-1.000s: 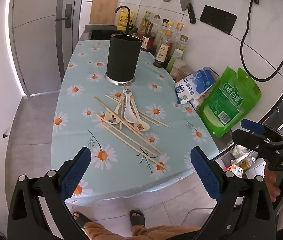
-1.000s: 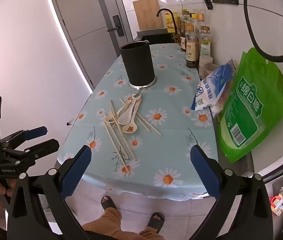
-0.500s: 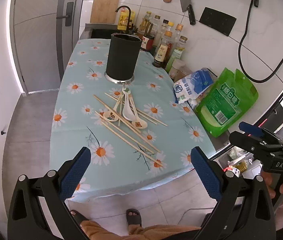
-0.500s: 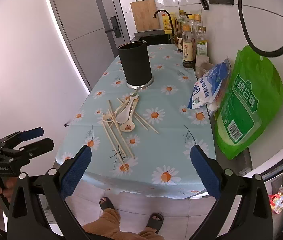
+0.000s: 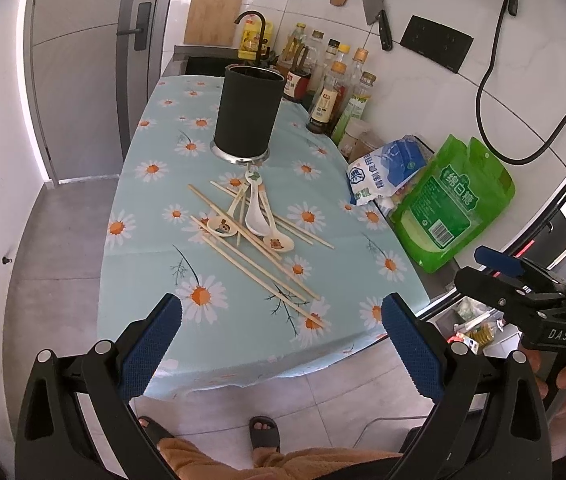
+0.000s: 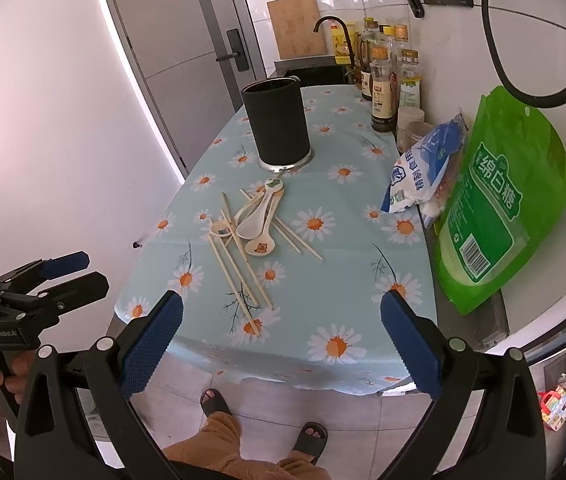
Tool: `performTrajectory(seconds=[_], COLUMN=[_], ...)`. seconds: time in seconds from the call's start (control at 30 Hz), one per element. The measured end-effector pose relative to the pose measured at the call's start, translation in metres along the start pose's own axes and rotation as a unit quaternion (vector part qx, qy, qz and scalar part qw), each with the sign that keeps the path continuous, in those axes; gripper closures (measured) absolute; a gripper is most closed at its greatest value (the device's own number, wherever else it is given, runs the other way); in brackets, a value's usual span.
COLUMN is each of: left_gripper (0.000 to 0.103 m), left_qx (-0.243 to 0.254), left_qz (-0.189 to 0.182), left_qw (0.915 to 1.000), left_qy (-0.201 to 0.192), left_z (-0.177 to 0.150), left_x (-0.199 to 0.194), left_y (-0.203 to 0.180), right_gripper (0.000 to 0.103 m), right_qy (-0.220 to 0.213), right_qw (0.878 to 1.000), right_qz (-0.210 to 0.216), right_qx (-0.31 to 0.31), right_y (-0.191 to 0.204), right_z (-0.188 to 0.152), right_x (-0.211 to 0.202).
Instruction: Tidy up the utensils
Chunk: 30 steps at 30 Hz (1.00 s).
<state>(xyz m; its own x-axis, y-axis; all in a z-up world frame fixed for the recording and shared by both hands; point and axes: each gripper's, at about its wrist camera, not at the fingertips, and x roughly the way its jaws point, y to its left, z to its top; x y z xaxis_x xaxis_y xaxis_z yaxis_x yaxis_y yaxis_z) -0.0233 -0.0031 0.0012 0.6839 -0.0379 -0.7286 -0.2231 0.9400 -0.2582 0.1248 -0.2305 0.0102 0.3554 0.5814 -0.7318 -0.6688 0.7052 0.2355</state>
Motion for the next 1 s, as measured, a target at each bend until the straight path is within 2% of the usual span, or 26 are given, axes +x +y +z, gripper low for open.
performTrajectory(seconds=[1.0], left_gripper=[0.007], left_qx=[0.012], left_qz=[0.002], left_qw=[0.9999], left_qy=[0.011], left_z=[-0.0010], left_x=[0.0026], left_y=[-0.0035], right_gripper=[0.005], right_qy=[-0.001], right_qw=[1.000], right_qz=[0.005], right_qx=[0.006], right_y=[-0.0004], right_z=[0.0014], right_x=[0.0023])
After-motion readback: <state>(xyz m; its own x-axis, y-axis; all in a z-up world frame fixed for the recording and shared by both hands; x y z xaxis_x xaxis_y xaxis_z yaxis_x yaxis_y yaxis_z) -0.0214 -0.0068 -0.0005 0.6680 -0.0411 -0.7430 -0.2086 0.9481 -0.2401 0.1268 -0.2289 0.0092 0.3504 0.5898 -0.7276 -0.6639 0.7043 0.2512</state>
